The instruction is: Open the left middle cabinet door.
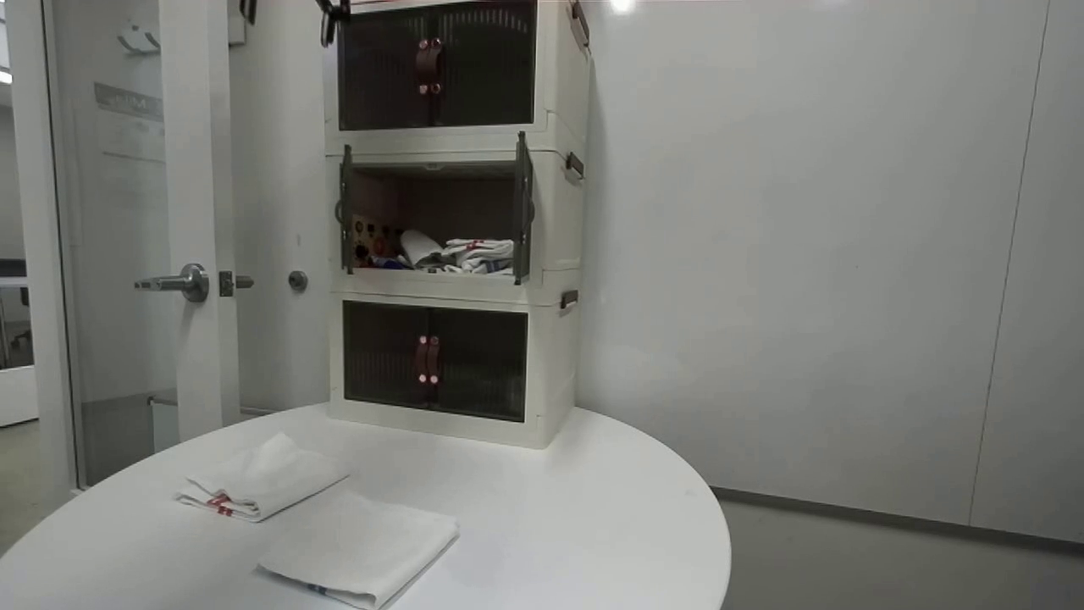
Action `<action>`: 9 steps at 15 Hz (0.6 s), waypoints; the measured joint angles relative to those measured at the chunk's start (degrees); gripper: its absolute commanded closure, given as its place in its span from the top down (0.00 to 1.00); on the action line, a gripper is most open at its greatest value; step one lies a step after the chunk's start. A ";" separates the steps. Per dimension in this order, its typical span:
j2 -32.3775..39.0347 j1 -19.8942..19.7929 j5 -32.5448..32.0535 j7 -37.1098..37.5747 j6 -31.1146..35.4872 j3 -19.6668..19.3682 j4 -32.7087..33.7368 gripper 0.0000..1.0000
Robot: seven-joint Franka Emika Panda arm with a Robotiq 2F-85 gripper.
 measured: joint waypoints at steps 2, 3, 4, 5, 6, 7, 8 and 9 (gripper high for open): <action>1.11 -2.01 0.00 -2.77 1.22 -0.09 -4.46 1.00; 1.44 -2.72 -0.07 -3.75 2.15 -0.15 -6.61 1.00; 1.50 -3.27 -0.28 -4.27 3.30 -0.26 -8.76 1.00; 1.34 -3.70 -0.58 -4.54 4.47 -0.32 -10.69 1.00; 1.00 -3.99 -0.91 -4.58 5.36 -0.34 -12.47 1.00; 0.65 -4.18 -1.20 -4.59 5.96 -0.35 -14.11 1.00; 0.24 -4.35 -1.33 -4.59 6.54 -0.35 -15.75 1.00; -0.29 -4.53 -1.34 -4.59 7.29 -0.35 -17.48 1.00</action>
